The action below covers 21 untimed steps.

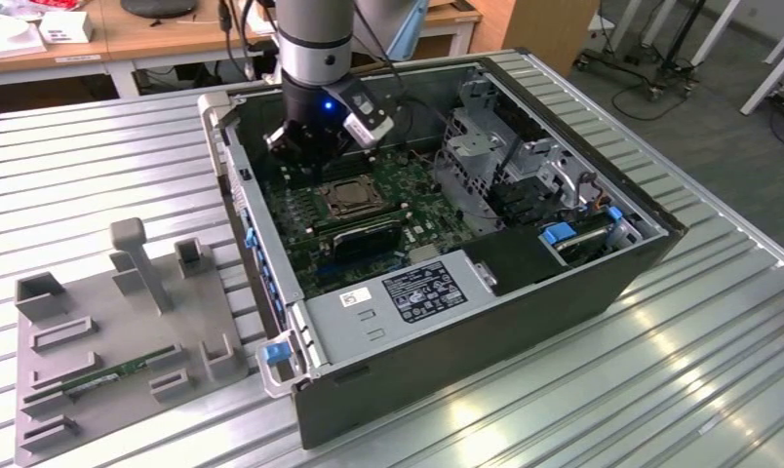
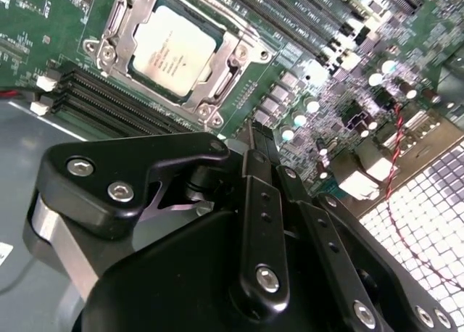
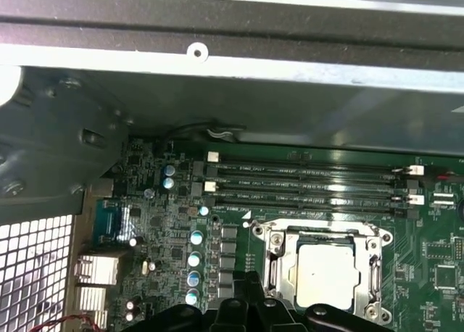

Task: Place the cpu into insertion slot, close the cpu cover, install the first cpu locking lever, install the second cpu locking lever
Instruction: 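Install the first cpu locking lever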

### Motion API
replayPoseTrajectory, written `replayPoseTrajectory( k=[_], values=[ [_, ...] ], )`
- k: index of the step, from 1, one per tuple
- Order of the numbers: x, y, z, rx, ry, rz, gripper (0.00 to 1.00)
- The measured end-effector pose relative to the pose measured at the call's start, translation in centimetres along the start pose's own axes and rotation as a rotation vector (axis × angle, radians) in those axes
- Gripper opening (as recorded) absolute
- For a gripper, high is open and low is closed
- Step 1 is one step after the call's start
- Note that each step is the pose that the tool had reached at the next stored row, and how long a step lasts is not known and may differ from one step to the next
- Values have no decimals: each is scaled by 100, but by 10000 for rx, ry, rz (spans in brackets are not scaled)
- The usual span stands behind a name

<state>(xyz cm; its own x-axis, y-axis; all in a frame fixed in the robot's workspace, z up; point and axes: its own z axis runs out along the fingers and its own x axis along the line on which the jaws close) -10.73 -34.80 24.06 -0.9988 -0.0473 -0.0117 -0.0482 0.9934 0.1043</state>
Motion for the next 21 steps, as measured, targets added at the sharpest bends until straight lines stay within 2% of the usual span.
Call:
replayPoseTrajectory(
  k=[5,7,21],
  values=[
    [1,-7,-1,-365,-18,3,11],
    [1,-8,-2,-429,-19,5,11],
    [26,-6,-1,-444,-21,3,11]
  ],
)
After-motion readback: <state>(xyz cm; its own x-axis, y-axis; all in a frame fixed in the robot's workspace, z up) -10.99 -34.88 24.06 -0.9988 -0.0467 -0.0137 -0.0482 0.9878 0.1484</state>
